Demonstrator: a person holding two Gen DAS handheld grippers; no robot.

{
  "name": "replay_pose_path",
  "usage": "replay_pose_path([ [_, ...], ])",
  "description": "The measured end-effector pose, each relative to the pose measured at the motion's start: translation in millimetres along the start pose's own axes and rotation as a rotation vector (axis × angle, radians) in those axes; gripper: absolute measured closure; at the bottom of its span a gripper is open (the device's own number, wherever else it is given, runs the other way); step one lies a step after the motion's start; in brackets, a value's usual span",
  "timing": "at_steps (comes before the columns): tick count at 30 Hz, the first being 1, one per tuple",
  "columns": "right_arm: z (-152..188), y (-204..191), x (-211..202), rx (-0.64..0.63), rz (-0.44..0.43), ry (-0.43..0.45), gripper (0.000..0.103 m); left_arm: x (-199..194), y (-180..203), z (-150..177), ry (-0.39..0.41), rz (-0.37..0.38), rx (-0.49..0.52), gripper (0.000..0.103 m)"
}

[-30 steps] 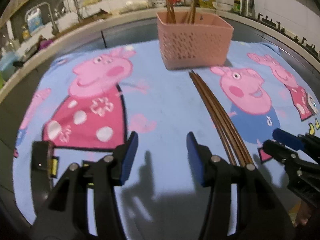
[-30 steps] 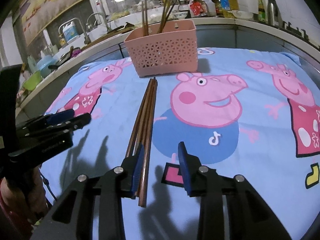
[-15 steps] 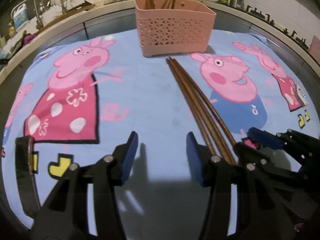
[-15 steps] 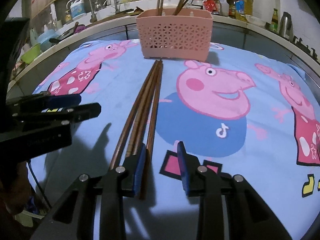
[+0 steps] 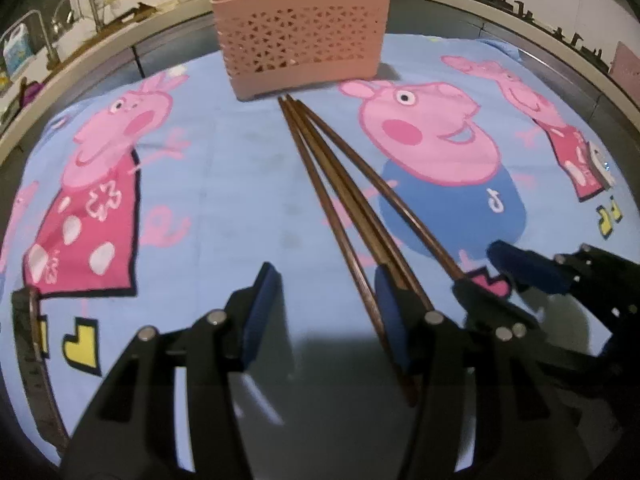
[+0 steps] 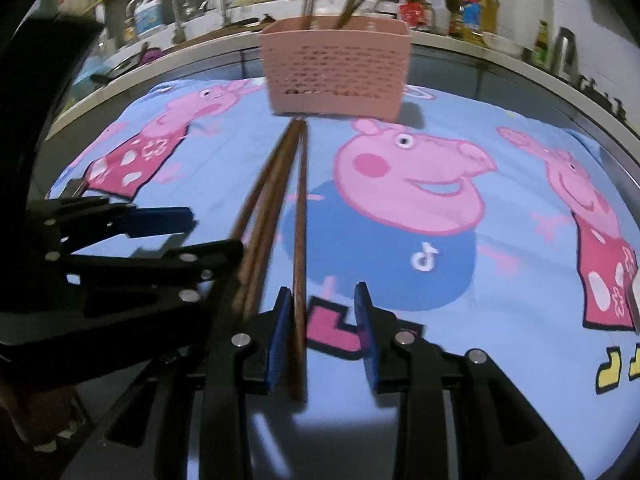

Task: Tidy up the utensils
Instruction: 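Close the right tool on one chopstick while the left tool grasps another, then lift both held chopsticks upright toward the pink basket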

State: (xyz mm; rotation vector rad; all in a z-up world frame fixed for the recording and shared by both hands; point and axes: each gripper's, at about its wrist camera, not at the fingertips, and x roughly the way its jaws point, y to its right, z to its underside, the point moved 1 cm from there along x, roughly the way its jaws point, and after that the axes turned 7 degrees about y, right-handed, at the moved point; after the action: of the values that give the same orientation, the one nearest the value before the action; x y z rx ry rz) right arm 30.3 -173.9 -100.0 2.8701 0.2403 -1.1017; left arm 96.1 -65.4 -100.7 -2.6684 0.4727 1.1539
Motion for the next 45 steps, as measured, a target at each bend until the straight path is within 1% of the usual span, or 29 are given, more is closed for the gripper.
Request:
replay_pose_path([
  [3, 2.1, -8.0, -1.3, -0.037, -0.014, 0.006, 0.103, 1.7, -2.7, -1.4, 0.007, -0.013, -0.001, 0.054],
  [4, 2.1, -8.7, -1.3, -0.048, -0.016, 0.010, 0.103, 1.7, -4.0, -2.0, 0.010, -0.015, -0.002, 0.059],
  [5, 1.5, -6.0, -0.8, -0.040, -0.018, 0.010, 0.103, 1.7, -4.6, -2.3, 0.014, -0.015, -0.002, 0.070],
  [6, 1.5, -3.4, -0.7, -0.028, -0.018, 0.010, 0.103, 1.1, -6.1, -2.3, 0.014, -0.010, -0.001, 0.077],
  [7, 0.8, 1.2, -0.7, -0.012, -0.014, 0.008, 0.103, 0.7, -8.0, -2.0, 0.011, -0.005, -0.003, 0.087],
  [8, 0.8, 3.8, -0.9, -0.003, -0.010, 0.007, 0.103, -0.6, -11.8, -0.9, 0.006, -0.002, -0.010, 0.093],
  [13, -0.6, 9.9, -1.9, 0.017, -0.024, -0.010, 0.103, -6.4, -26.8, 5.3, -0.009, -0.012, -0.023, 0.093],
  [15, -5.9, 8.1, 3.5, -0.001, -0.033, -0.013, 0.103, -4.6, -26.9, 1.5, -0.014, -0.021, -0.003, 0.088],
  [16, -11.3, 6.9, 8.6, -0.011, -0.042, -0.018, 0.103, -3.5, -26.6, -2.0, -0.007, -0.034, 0.012, 0.082],
  [17, -15.3, 6.1, 13.0, -0.010, -0.054, -0.022, 0.103, -2.0, -26.5, -5.9, -0.001, -0.044, 0.026, 0.080],
  [18, -24.1, 6.1, 21.2, -0.007, -0.076, -0.028, 0.103, 0.8, -26.3, -12.5, 0.006, -0.047, 0.039, 0.080],
  [22, -54.2, 6.4, 50.0, -0.019, -0.109, -0.049, 0.103, 21.6, -29.3, -37.7, 0.004, -0.042, 0.066, 0.080],
  [27, -93.7, 1.8, 87.1, -0.069, -0.150, -0.094, 0.103, 54.1, -48.3, -71.0, -0.006, 0.020, -0.003, 0.080],
  [29, -109.2, 0.8, 102.1, -0.087, -0.166, -0.120, 0.103, 64.0, -55.1, -81.6, -0.003, 0.021, -0.016, 0.080],
  [30, -113.8, 0.7, 106.9, -0.092, -0.174, -0.128, 0.103, 68.9, -58.8, -87.3, -0.001, 0.024, -0.023, 0.080],
  [31, -120.0, 1.3, 112.8, -0.093, -0.188, -0.141, 0.103, 71.8, -61.1, -90.9, 0.001, 0.031, -0.027, 0.083],
  [32, -125.0, 1.7, 117.5, -0.091, -0.202, -0.152, 0.103, 74.9, -62.7, -94.6, 0.000, 0.032, -0.029, 0.089],
  [34, -130.6, 1.9, 122.7, -0.089, -0.217, -0.166, 0.103, 80.3, -63.0, -101.2, -0.007, 0.043, -0.028, 0.095],
  [37, -134.5, 7.3, 123.8, -0.056, -0.245, -0.190, 0.103, 79.4, -65.9, -104.1, -0.021, 0.067, -0.061, 0.097],
  [38, -135.7, 11.5, 117.5, -0.032, -0.265, -0.173, 0.103, 70.9, -65.5, -104.0, -0.002, 0.076, -0.070, 0.098],
  [40, -139.2, 16.2, 97.2, -0.006, -0.290, -0.116, 0.103, 44.7, -69.2, -107.1, 0.076, 0.082, -0.068, 0.098],
  [42, -146.2, 22.5, 64.7, 0.015, -0.320, -0.014, 0.103, 11.1, -72.5, -111.1, 0.157, 0.095, -0.079, 0.098],
  [44, -152.0, 27.2, 37.3, 0.021, -0.327, 0.078, 0.103, -25.4, -79.3, -115.6, 0.244, 0.104, -0.098, 0.098],
  [45, -155.2, 30.6, 15.4, 0.025, -0.326, 0.150, 0.103, -38.2, -81.2, -116.3, 0.273, 0.104, -0.104, 0.098],
])
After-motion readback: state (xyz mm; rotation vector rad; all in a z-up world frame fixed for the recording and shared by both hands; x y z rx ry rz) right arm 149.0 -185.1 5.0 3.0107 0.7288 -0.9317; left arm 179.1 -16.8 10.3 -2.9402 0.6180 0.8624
